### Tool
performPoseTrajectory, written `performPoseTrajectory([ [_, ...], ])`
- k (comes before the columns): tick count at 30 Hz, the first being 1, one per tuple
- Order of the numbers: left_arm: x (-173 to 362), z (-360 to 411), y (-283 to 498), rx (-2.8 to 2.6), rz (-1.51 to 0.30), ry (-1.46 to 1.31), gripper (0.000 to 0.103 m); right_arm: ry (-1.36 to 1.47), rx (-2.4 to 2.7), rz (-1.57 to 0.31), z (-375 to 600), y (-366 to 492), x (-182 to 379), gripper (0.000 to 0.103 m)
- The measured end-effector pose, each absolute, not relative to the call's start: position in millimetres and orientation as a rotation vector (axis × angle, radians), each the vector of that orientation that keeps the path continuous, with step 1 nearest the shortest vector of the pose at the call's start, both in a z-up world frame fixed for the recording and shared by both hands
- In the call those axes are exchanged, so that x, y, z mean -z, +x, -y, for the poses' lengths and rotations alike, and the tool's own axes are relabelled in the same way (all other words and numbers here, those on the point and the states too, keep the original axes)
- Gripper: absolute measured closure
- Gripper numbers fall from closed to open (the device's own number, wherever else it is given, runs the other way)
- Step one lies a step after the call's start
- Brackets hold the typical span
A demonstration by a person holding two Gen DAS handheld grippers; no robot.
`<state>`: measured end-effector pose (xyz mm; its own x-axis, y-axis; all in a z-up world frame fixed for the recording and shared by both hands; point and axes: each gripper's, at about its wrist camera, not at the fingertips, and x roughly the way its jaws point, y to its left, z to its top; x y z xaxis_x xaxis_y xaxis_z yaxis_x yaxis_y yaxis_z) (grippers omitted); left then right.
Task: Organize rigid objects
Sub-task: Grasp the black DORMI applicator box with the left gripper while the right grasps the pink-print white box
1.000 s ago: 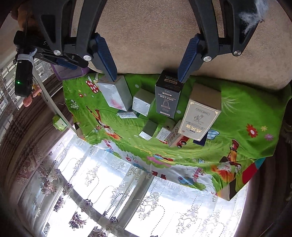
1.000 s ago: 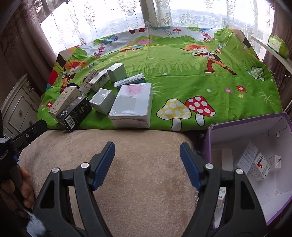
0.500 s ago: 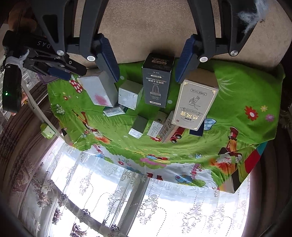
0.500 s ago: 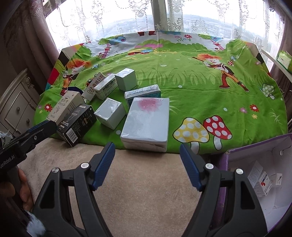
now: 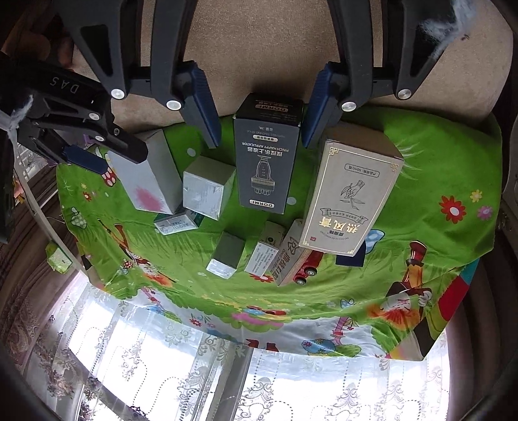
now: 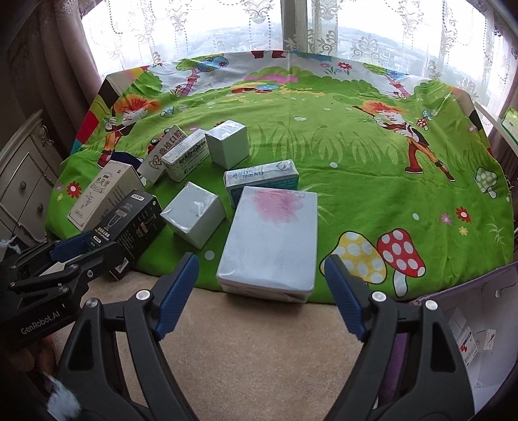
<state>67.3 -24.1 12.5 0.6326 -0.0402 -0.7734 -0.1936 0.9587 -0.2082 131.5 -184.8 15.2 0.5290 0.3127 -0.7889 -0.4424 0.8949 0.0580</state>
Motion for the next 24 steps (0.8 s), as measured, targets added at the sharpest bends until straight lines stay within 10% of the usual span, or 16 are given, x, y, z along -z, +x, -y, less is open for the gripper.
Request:
performPoseTrajectory([
  [24, -15.3, 23.0, 48.9, -0.111, -0.786, -0.300, 0.063, -0.169, -0.426, -0.966, 176.0, 152.5, 6.8, 0.031],
])
